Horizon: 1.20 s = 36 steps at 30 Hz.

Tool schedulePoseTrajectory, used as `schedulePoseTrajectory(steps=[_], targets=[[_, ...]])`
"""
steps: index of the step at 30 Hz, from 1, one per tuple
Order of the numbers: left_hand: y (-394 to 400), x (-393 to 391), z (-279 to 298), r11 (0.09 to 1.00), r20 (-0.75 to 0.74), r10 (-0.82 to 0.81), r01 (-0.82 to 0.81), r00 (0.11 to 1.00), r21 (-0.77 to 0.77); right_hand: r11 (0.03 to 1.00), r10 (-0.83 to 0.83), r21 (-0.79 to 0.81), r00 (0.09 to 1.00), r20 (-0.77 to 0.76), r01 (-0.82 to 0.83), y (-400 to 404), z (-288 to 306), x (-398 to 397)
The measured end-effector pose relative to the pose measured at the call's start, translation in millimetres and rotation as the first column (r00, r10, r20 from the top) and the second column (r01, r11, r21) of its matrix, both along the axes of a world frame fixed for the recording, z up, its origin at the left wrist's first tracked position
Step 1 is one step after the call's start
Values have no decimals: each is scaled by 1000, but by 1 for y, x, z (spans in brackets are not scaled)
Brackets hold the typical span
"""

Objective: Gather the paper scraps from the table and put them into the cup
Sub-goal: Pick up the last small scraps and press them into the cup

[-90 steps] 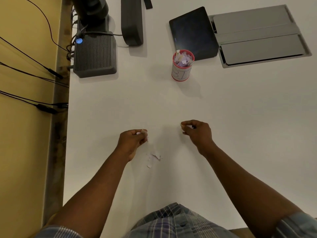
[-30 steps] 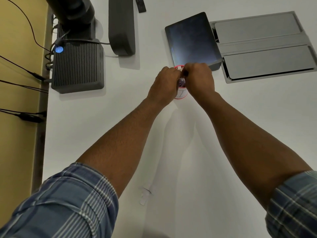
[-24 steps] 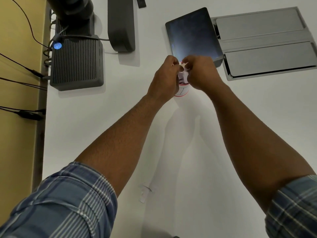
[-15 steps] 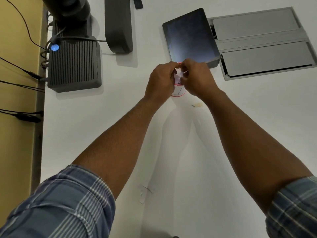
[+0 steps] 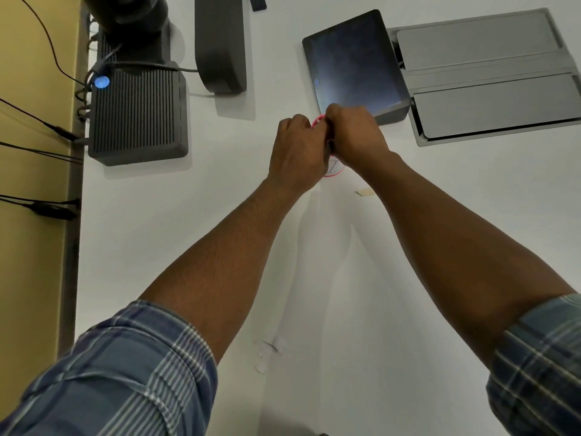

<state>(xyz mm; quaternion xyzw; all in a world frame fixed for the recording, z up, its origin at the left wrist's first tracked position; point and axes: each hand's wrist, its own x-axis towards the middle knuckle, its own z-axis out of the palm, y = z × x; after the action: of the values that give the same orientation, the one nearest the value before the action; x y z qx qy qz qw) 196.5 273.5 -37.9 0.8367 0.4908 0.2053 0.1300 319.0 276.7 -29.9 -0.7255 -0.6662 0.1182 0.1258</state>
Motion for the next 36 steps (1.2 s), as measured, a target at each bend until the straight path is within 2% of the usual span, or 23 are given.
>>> schedulePoseTrajectory(steps=[3,6,10,13,16,18,20,22,26,30,36], targets=[[0,-6,5,998,28,-49,49,998,-28,999,37,-19,999,24,-37,-1,4,1],[-2,-13,12,997,96,-72,71,993,9,1000,16,12,999,-47,-16,-9,15,3],[-16,-23,18,1000,240,-16,21,971,-21,983,-115,124,978,-176,137,-24,30,2],[-30,-30,17,998,273,64,-57,960,-33,961,-172,159,940,-293,225,-38,34,5],[-52,-48,8,986,330,161,-141,930,-85,905,-260,253,915,-309,343,-62,19,16],[-70,-66,-5,978,317,198,-164,928,-131,887,-351,204,891,-288,415,-82,-4,26],[-91,-89,-22,972,258,201,-160,945,-169,903,-395,59,876,-277,426,-99,-32,35],[-112,-112,-36,961,182,201,-157,963,-229,944,-329,-64,910,-254,323,-116,-54,39],[-150,-147,-50,930,55,155,-127,986,-344,991,-72,-121,990,-124,57,-143,-75,29],[-185,-168,-48,923,7,84,-75,996,-376,989,22,-147,998,-64,-32,-171,-73,-4],[-254,-194,-47,896,-39,42,-55,998,-441,935,285,-186,951,-118,-303,-245,-63,-76]])
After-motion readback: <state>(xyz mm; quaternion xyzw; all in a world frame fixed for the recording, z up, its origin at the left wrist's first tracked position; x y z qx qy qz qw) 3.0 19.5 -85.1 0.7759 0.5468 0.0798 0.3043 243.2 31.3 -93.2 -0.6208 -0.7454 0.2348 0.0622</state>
